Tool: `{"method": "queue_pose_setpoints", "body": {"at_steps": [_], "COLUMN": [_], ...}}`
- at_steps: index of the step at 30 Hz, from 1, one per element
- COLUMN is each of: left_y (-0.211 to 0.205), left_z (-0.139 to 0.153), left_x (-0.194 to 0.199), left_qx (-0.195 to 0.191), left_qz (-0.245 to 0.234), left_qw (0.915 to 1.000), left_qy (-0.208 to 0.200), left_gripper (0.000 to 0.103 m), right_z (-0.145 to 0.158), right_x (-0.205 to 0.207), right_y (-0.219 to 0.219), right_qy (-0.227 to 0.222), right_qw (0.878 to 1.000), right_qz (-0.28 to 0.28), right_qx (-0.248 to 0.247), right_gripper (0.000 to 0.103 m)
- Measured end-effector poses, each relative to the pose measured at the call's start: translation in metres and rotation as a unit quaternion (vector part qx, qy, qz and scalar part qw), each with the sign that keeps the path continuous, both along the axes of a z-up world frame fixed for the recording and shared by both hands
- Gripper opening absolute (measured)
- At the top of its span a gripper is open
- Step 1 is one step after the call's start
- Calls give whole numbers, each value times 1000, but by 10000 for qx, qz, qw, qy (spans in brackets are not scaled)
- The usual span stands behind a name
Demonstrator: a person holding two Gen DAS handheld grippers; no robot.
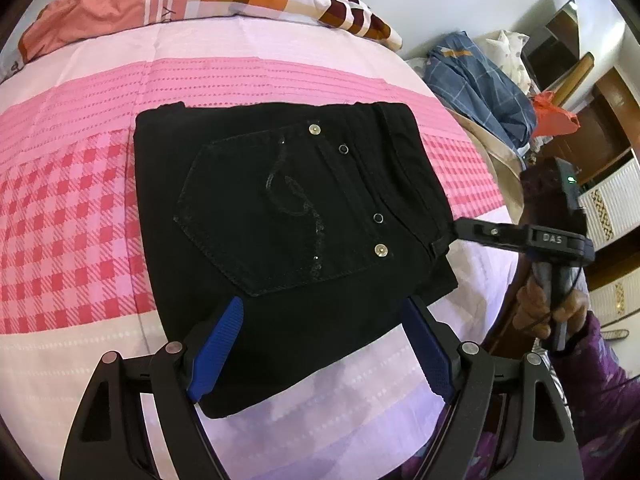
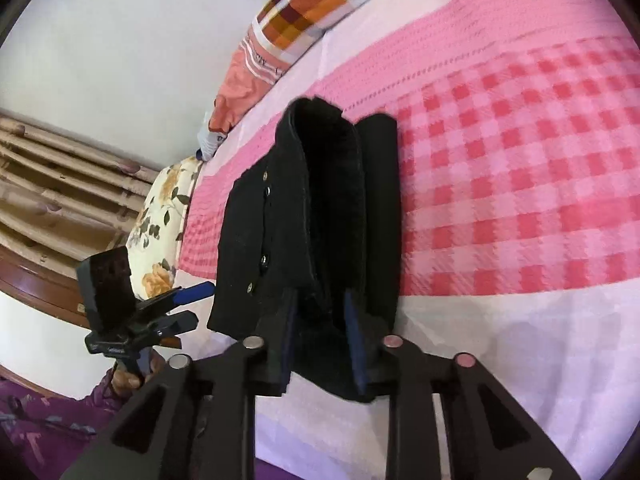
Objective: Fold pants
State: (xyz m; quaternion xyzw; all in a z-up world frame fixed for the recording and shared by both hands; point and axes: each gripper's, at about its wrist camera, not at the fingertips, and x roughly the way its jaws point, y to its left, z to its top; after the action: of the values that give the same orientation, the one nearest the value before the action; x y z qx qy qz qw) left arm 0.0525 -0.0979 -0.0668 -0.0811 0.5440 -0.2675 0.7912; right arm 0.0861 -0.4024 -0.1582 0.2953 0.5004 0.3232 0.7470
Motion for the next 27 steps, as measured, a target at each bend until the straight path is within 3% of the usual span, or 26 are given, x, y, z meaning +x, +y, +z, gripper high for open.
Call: {"method": "queue_pose_setpoints", "body": {"at_steps": [4, 10, 13, 16, 19, 21, 23, 27], "left_y": [0, 1, 1, 0, 2, 6, 9, 15], "left_z": [-1, -5, -6, -7, -5, -6, -8, -9], "left_x": [0, 2, 2, 2, 0, 2, 4, 4], "left_qx": [13, 18, -28, 19, 59, 30, -46, -185], "left_qz": [14, 44, 55, 26, 27, 73, 170, 258], "left_qw": [10000, 9999, 9998, 9999, 9999, 9998, 9996, 9991], "left_qy": [34, 146, 171, 168, 126, 167, 205, 267], "left_gripper": [81, 81, 81, 81, 82, 82, 81, 82], "right_z": [13, 44, 16, -8, 0, 5, 9, 5], "right_x": [-4, -33, -26, -20, -21, -19, -17, -12], "right_y": [14, 14, 8, -3, -5, -16, -25, -22], "right_qy": [-321, -632, -216, 121, 89, 25, -41, 50], "right_qw": [9989, 9974, 9988, 9993, 9992, 9982, 9972, 9982], "right_qz": [87, 31, -141, -350, -385, -587, -729, -588], "right_qx": [-327, -341, -415, 16, 97, 110, 138, 100], "right_gripper": [17, 13, 13, 13, 20, 40, 51, 51]}}
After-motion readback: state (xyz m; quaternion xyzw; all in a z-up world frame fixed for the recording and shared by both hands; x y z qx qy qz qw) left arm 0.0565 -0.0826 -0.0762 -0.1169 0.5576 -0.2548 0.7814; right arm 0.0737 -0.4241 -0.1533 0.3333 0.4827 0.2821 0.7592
